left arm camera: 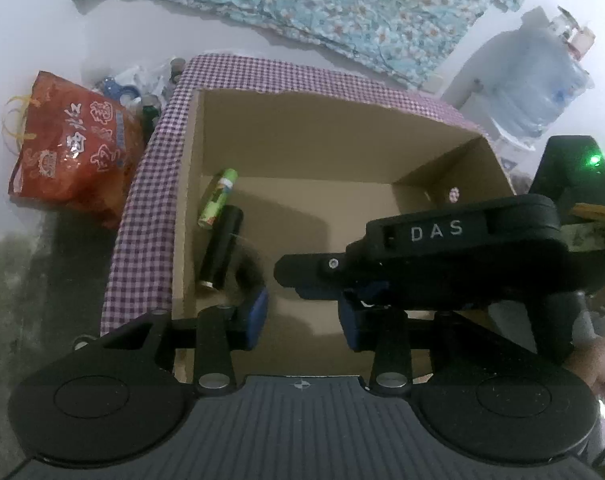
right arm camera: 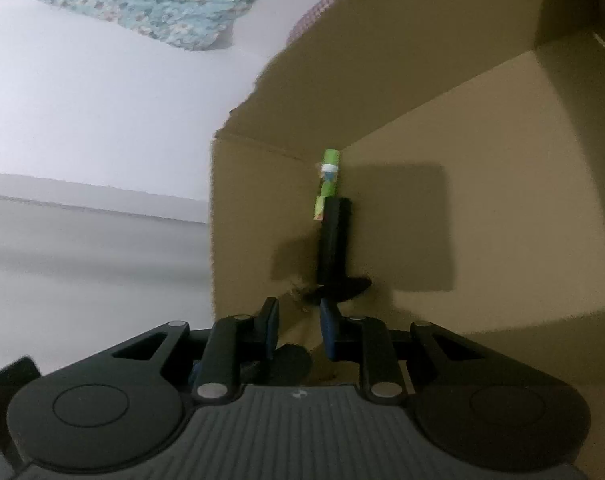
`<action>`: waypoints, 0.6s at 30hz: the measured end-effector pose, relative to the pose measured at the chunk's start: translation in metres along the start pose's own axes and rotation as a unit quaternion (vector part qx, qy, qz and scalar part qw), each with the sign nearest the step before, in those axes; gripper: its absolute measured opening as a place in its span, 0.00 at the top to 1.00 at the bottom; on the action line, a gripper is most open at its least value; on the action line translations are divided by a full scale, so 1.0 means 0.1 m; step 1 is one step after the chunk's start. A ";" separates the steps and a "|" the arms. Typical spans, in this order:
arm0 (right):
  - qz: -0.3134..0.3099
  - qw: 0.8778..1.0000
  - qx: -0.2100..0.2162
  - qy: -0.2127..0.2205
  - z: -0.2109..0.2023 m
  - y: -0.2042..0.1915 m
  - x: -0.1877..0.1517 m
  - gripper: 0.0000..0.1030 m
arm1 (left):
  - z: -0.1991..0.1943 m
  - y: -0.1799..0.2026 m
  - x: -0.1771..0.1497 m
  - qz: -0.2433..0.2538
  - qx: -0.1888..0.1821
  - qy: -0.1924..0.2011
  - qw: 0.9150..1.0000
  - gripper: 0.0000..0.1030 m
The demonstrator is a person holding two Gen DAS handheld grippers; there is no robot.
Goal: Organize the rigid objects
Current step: 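Carry the key fob with the right gripper and release it into the box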
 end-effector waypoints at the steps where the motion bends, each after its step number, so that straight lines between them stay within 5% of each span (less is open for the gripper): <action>1: 0.000 1.000 0.003 0.001 0.00 0.00 0.01 0.76 | -0.04 0.00 -0.01 -0.001 -0.001 0.005 1.000 0.62; 6: -0.017 0.999 0.017 0.022 -0.29 -0.06 -0.08 0.76 | -0.24 0.03 0.01 0.002 -0.005 0.036 0.999 0.58; 18: -0.048 0.989 0.057 0.124 -1.38 -0.21 -0.70 0.74 | -0.93 0.21 -0.21 0.005 -0.046 0.112 0.993 0.27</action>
Point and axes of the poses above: each gripper's, at about its wrist camera, not at the fingertips, and z roughly the way its jaws point, y to its right, x to its top, the point moved 6 cm from there along z, roughly the way its jaws point, and after that the axes turned 4 degrees about -y, right-handed, at the moved point
